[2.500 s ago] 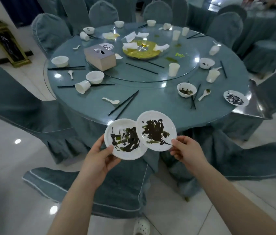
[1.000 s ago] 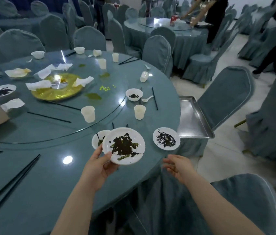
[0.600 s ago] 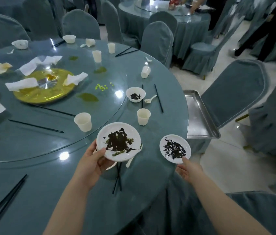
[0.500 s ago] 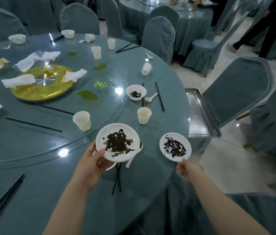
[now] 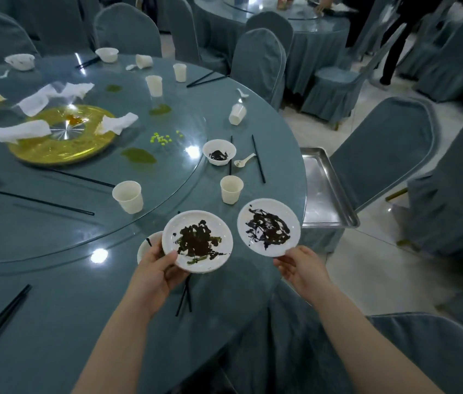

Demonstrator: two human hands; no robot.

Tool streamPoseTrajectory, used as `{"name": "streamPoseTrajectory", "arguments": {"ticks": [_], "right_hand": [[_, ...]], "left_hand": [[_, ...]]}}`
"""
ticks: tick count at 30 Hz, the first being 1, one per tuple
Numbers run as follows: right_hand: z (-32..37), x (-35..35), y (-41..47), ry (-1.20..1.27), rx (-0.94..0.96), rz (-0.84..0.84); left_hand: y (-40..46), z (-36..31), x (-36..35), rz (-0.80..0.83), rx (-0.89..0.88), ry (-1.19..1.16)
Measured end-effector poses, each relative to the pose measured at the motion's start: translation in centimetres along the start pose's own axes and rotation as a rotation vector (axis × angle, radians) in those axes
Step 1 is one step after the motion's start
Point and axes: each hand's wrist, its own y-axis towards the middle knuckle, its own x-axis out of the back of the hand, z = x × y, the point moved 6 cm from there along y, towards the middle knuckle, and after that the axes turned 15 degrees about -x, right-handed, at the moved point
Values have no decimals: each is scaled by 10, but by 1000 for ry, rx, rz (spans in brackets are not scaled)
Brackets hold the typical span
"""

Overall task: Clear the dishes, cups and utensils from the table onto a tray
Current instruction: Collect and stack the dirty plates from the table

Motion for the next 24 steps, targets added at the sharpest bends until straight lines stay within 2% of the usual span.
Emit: {"name": "streamPoseTrajectory", "arguments": {"ticks": [3, 8, 13, 15, 20, 24], "right_hand": [[-6, -12, -30, -111, 36, 46], [-33, -8, -63, -287, 194, -33], [-64, -2, -87, -434, 276, 4], [-78, -5, -94, -496, 262, 26], [-120, -32, -106, -453, 136, 236], [-145, -57, -111, -539, 144, 256]], "left_hand": [[-22, 8, -6, -18, 10, -1], [-70, 23, -16, -24, 31, -47], [-118, 31, -13, -22, 8, -36], [-137, 34, -4, -39, 2, -15], [-177, 34, 32, -115, -10, -13], [-197, 30, 70, -183, -13, -19]]}}
